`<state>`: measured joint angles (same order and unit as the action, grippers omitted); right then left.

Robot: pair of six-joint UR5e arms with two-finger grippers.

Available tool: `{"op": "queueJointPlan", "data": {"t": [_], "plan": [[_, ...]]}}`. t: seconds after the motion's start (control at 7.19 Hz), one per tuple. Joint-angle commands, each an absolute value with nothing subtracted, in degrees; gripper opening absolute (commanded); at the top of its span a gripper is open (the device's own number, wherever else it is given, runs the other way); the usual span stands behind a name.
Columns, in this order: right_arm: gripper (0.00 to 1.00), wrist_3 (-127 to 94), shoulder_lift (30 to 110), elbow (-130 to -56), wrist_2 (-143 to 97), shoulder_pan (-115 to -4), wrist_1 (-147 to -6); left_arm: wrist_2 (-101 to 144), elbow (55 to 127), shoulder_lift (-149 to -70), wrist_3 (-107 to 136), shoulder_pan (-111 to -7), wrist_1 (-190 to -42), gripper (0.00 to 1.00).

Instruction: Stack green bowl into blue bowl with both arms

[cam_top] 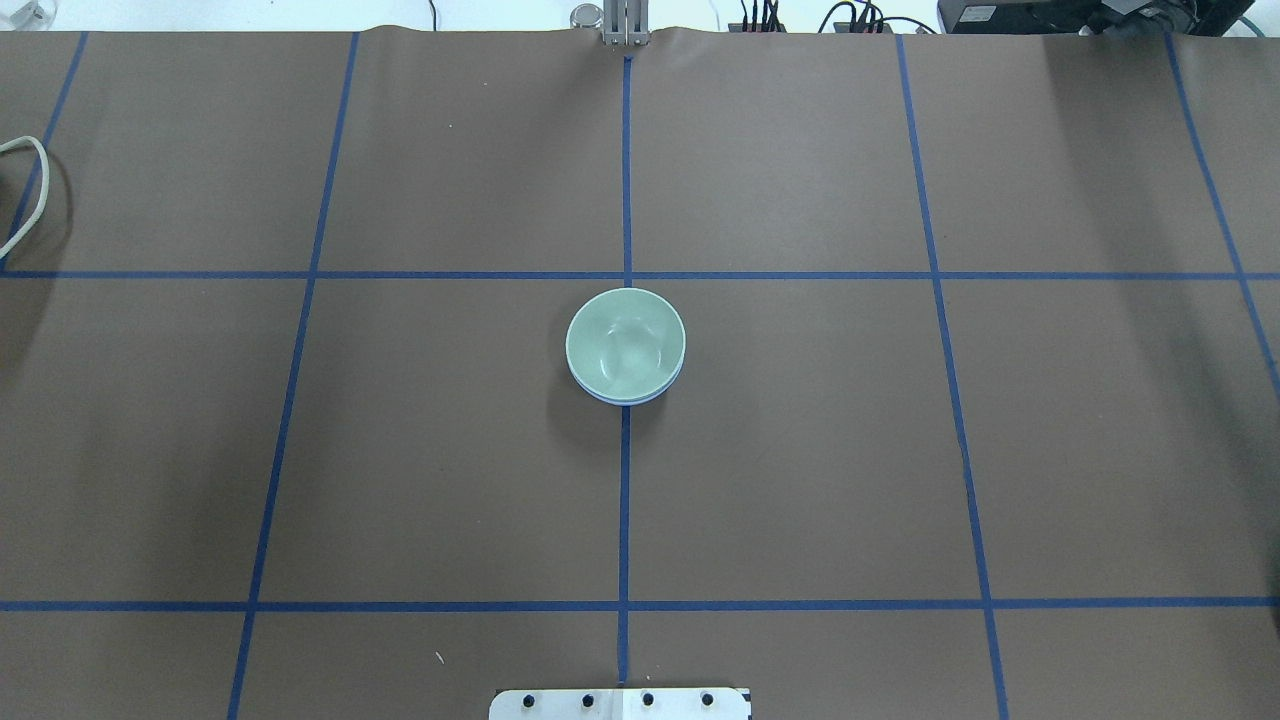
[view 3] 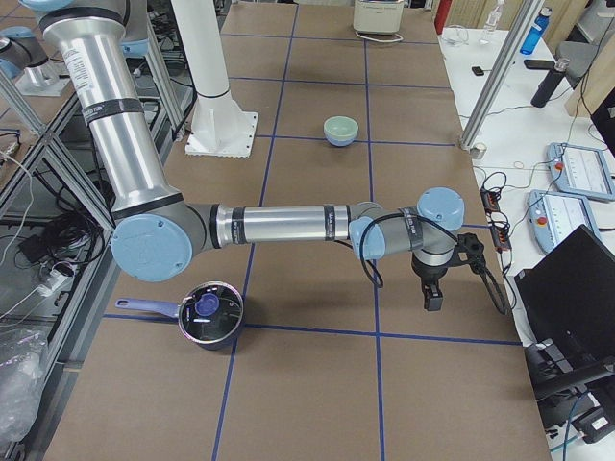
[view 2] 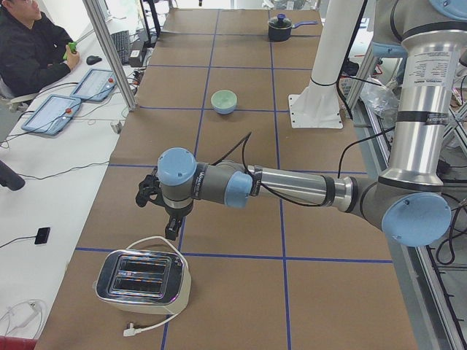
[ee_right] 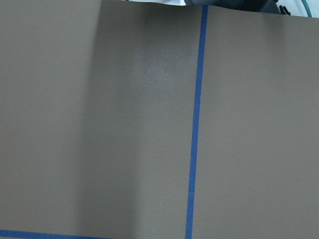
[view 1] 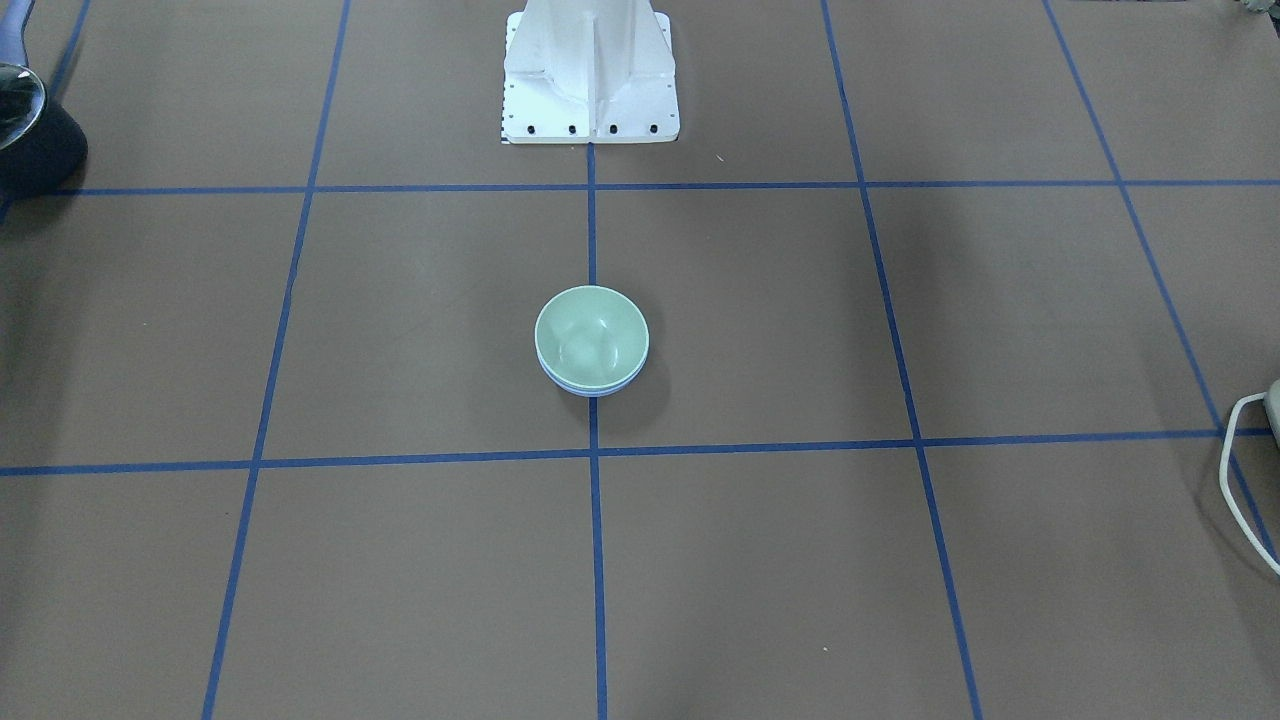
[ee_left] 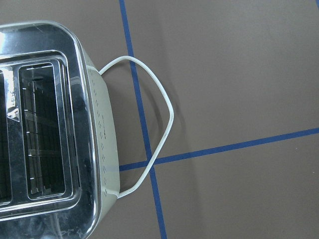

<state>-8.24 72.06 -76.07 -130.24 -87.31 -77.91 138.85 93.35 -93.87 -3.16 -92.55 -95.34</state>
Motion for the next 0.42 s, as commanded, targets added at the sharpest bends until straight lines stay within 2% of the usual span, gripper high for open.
{"op": "queueJointPlan", "data": {"t": [0.0,0.28], "plan": [[1.0,-8.3,72.2,-76.1,-130.1,-87.3,-77.9,138.8,93.4,-93.8,-3.2,-93.2,-95.3,0.98],[1.0,-8.4,72.3,-76.1,-130.2,-87.3,-78.0,138.9,93.5,-93.8,-3.2,-93.2,-95.4,0.98]]}}
